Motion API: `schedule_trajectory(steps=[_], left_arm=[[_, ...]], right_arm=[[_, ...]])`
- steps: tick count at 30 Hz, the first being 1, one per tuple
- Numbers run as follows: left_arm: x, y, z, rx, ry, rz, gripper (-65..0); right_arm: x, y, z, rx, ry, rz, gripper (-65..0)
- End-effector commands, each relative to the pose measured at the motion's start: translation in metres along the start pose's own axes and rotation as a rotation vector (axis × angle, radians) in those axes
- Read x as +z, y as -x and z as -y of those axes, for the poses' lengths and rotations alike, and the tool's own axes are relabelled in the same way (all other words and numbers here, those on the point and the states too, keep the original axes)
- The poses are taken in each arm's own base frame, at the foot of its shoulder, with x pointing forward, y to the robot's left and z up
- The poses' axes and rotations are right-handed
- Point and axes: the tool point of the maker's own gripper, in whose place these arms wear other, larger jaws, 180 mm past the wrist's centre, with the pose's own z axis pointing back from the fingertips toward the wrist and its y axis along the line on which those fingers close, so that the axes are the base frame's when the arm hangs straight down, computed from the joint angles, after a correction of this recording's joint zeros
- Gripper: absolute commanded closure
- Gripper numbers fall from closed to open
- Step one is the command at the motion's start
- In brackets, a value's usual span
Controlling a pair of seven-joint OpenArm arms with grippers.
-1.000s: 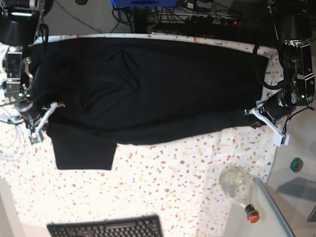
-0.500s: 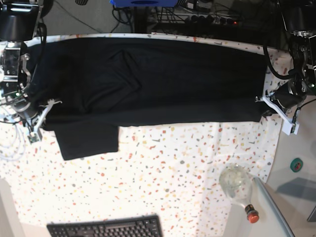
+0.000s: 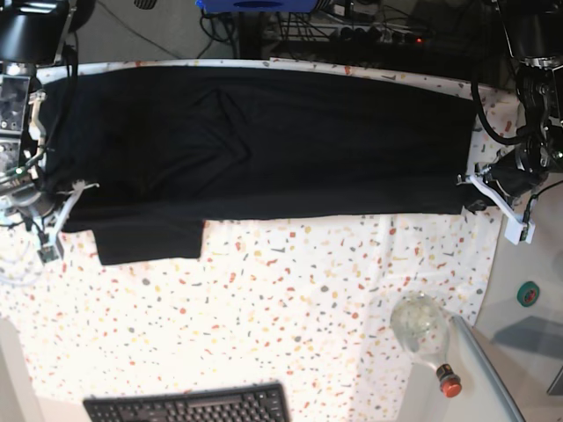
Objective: Layout the t-shirt on the table in an organized manner, then fold the t-shirt properly
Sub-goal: 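Lower the hem onto the collar edge and hold it with both grippers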
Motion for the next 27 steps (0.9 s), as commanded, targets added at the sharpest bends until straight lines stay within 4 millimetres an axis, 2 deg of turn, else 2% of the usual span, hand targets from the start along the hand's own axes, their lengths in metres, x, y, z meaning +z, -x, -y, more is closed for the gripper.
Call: schedule_trajectory(steps=[1, 7, 13, 15, 21, 25, 27], left_arm=[[0.007, -0.019, -0.007, -0.017, -0.019, 0.050, 0.0], [0.006, -0.017, -0.008, -0.015, -0.020, 0.043, 0.0], [0.004, -0.009, -0.005, -0.022, -0.016, 0.021, 0.0], [0.004, -0.007, -0.005, -0.022, -0.016, 0.018, 0.0], [0.004, -0.001, -0.005, -0.021, -0.016, 0.009, 0.0], [0.004, -0.001, -0.005, -0.023, -0.016, 0.006, 0.0], [0.000, 0.004, 0.001, -0.048, -0.008, -0.016, 0.0]], right_arm=[[0.004, -0.003, 0.010, 0.020, 0.020, 0.007, 0.0], [0.004, 0.029, -0.005, 0.044, -0.027, -0.060, 0.0], [0.007, 0.053, -0.012, 0.050, -0.043, -0.123, 0.0], [0.007, 0.053, -0.019, 0.040, -0.056, -0.121, 0.0], [0.010, 0.056, -0.011, -0.020, -0.032, -0.119, 0.0], [0.011, 0.062, -0.014, -0.019, -0.038, -0.130, 0.0], [0.011, 0.064, -0.015, -0.019, -0.039, -0.134, 0.0]])
